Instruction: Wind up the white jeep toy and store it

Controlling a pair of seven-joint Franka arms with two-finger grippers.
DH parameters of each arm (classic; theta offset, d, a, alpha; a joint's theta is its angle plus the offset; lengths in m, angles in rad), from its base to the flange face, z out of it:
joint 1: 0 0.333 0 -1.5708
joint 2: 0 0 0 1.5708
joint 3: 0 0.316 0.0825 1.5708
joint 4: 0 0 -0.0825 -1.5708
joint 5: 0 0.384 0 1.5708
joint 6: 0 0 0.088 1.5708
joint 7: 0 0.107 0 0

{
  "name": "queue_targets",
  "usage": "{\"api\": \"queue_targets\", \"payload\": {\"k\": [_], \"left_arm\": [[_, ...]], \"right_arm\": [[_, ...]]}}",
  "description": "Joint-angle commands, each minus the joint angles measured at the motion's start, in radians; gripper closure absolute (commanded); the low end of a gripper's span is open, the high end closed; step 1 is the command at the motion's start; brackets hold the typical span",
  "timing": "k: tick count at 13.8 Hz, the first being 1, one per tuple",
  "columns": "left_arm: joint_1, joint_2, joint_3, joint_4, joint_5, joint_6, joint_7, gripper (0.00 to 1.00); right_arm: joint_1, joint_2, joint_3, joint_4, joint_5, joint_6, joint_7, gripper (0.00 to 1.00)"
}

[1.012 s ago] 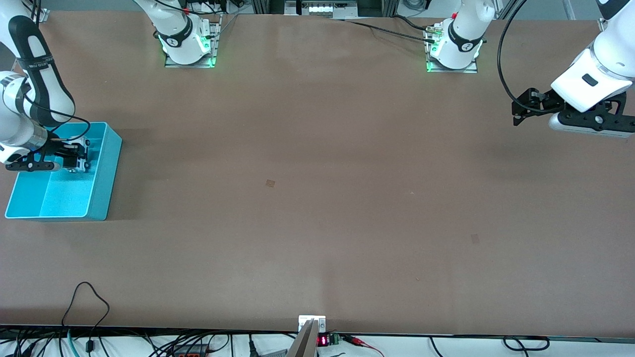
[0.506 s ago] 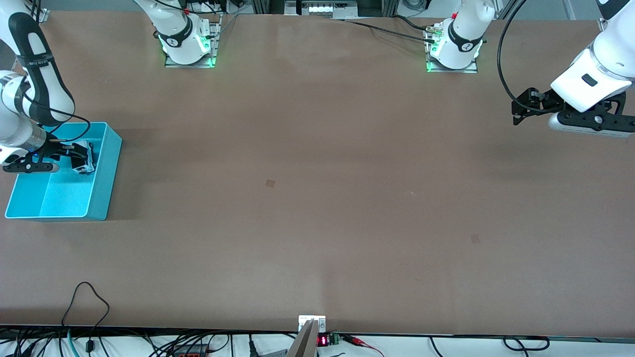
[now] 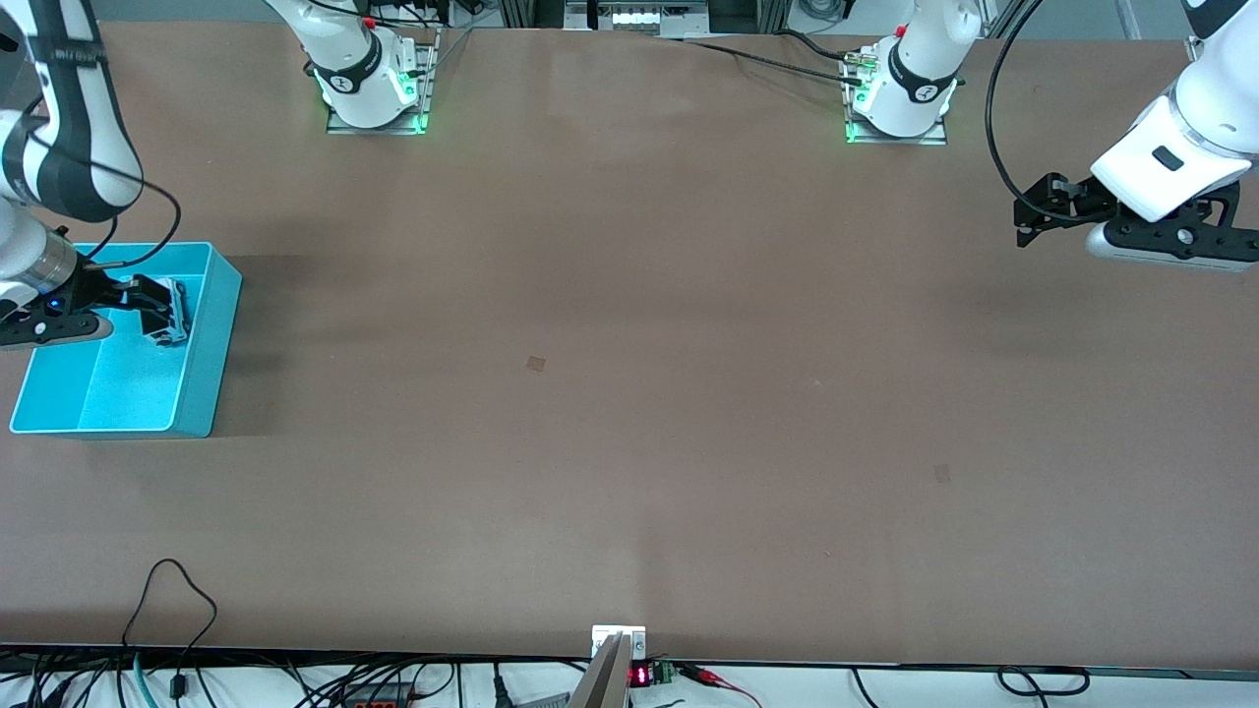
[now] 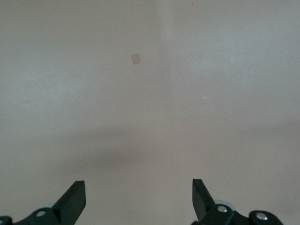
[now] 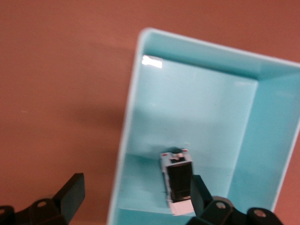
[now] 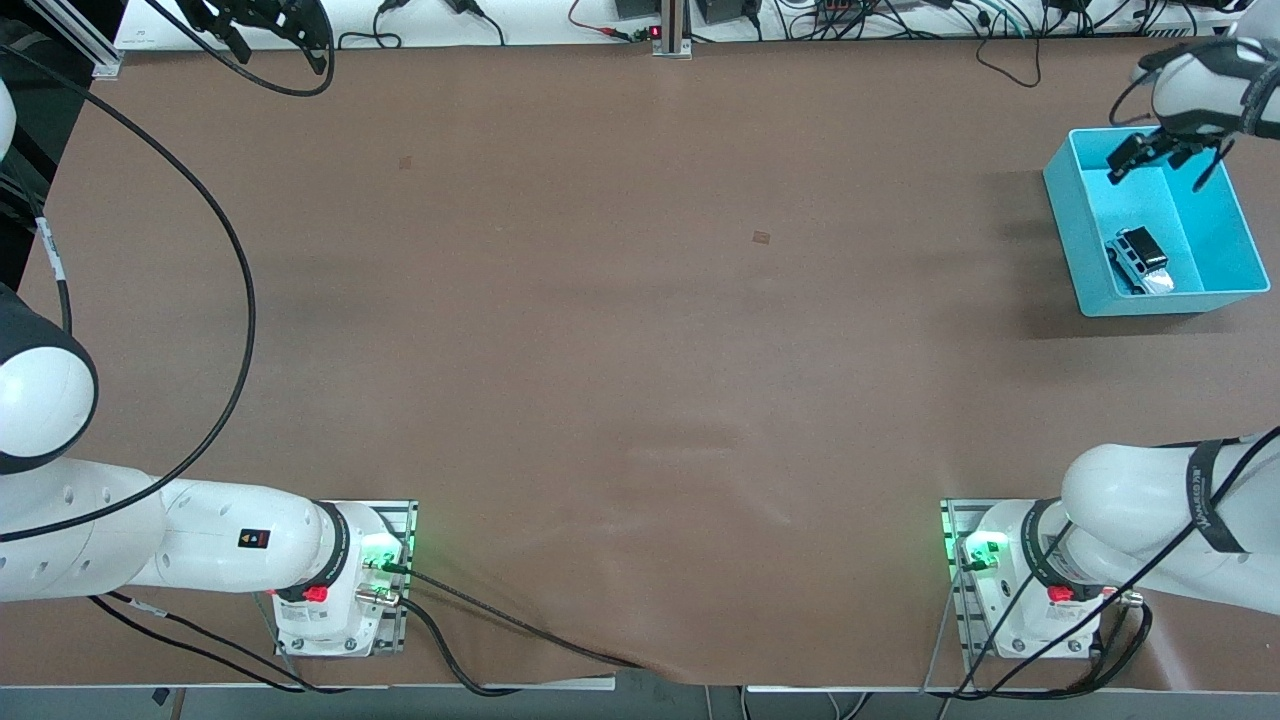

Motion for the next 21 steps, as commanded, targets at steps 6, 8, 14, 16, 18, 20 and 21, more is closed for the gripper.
{"api": "queue_targets", "payload": {"k": [6,8,14,16,18,20,21], "left_arm": [[-0.003,-0.021,-0.005,0.000,-0.019,-0.021,-0.006,0.00],[-0.003,-0.021,-0.005,0.000,-0.019,-0.023,-0.006,0.00],[-0.003,-0.021,-0.008,0.002,-0.017,-0.024,-0.006,0.00],[-0.003,-0.021,-0.011,0.002,-0.017,-0.026,-0.006,0.00],[-0.003,-0.021,-0.009,0.000,-0.017,-0.026,-0.006,0.00],[-0.003,-0.021,-0.011,0.002,-0.017,-0.026,-0.006,0.00],[-0.003,-0.021,-0.011,0.000,-0.017,-0.026,-0.006,0.00]], "right_arm": [[0.131,-0.127,-0.002,0.071,0.184,-0.130,0.040,0.00],[0.252,-0.150,-0.084,0.099,0.184,-0.180,0.153,0.00],[0.507,-0.155,-0.262,0.237,0.184,-0.331,0.304,0.00],[0.510,-0.181,-0.248,0.242,0.182,-0.331,0.306,0.00],[0.507,-0.202,-0.218,0.281,0.181,-0.387,0.353,0.00],[0.504,-0.210,-0.205,0.340,0.178,-0.466,0.373,0.00],[0.487,-0.212,-0.186,0.369,0.179,-0.516,0.375,0.00]]}}
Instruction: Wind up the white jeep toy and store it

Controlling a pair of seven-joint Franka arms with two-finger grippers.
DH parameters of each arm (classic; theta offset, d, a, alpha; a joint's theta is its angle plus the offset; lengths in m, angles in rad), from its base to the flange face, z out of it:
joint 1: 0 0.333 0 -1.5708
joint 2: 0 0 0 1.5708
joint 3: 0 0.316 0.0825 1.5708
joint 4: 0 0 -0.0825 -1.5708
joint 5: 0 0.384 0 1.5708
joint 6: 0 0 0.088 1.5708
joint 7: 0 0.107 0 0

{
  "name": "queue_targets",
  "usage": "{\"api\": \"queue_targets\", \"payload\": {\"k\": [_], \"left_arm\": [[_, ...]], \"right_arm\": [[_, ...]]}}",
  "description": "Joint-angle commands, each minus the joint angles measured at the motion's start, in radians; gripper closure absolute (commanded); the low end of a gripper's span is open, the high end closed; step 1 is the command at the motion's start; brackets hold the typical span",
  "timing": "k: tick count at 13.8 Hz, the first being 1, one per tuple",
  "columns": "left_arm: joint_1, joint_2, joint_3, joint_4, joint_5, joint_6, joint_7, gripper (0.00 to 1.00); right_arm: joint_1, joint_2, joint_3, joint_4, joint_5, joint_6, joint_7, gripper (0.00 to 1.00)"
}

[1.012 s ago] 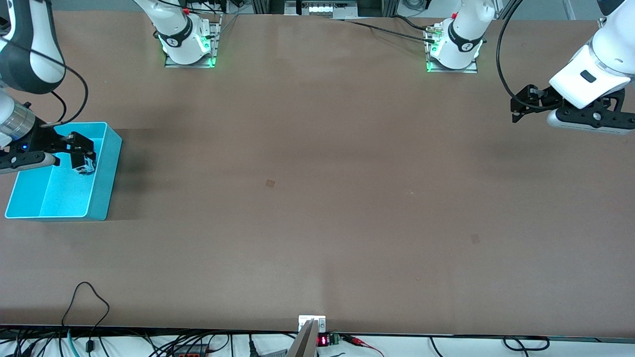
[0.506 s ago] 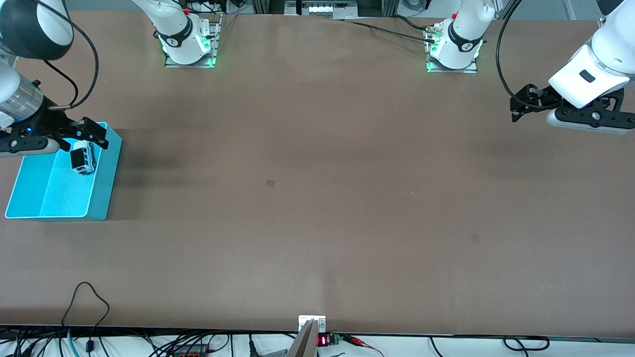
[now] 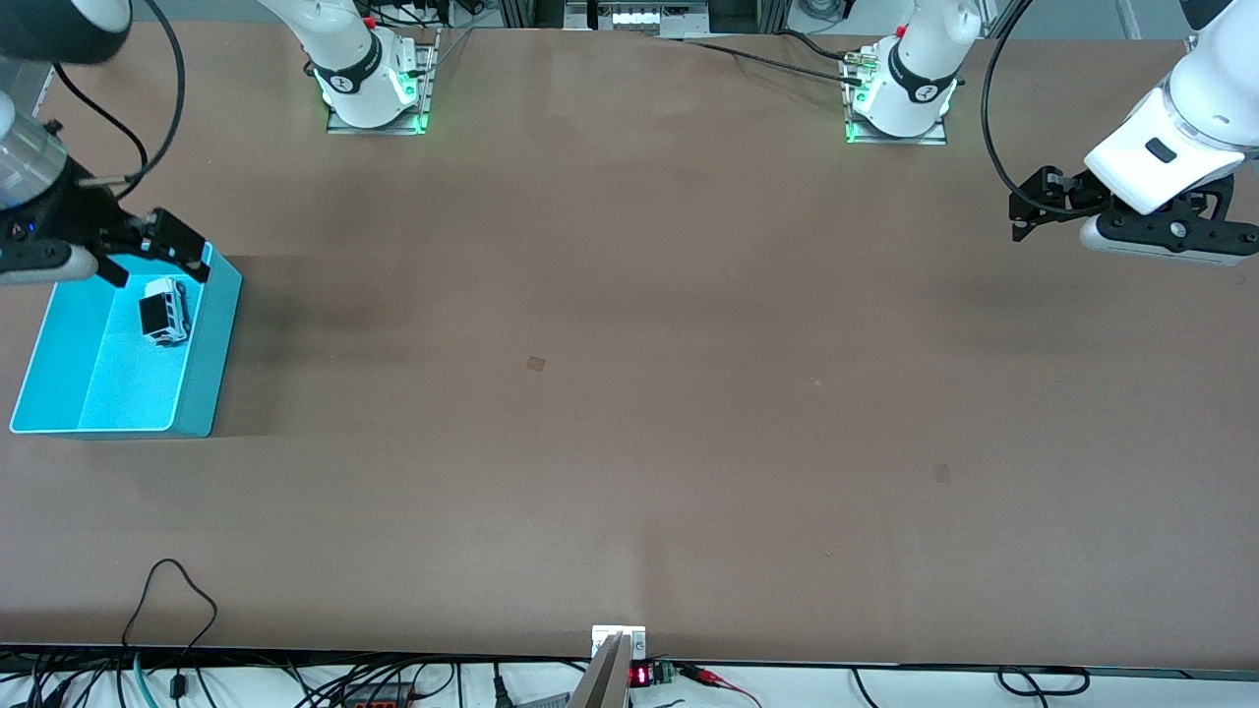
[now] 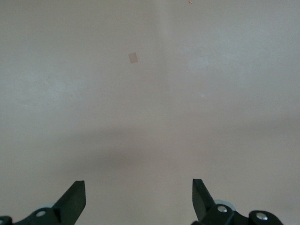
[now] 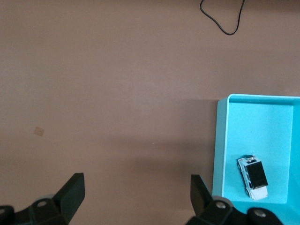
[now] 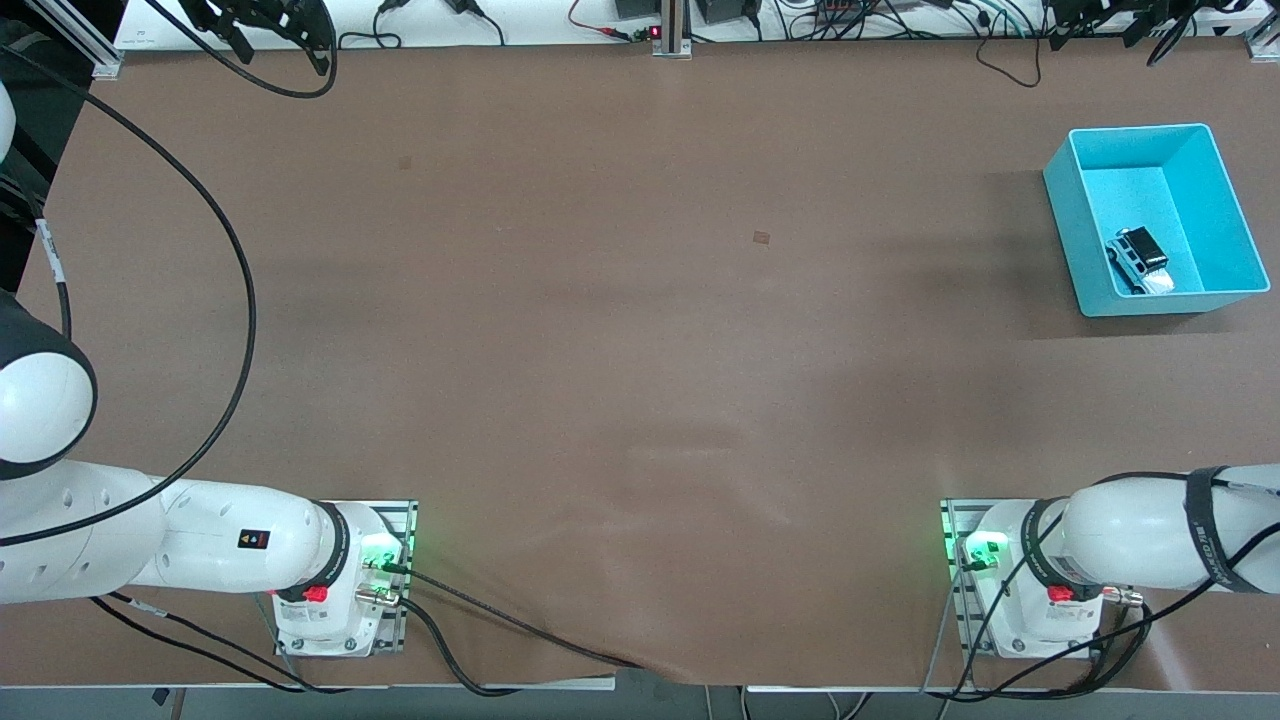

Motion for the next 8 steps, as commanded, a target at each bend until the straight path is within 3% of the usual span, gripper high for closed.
{"api": "queue_targets", "payload": {"k": [1,8], "left_arm": [[0.004,-0.014,-0.003,0.002,-0.017,-0.015,-0.004,0.00],[0.004,-0.014,-0.003,0.002,-0.017,-0.015,-0.004,0.00]], "right_arm": [[-0.049,-0.007,0.047,0.099,0.013,-0.157,0.025,0.00],[-0.049,-0.036,0.044,0.119,0.014,-0.207,0.003,0.00]]}}
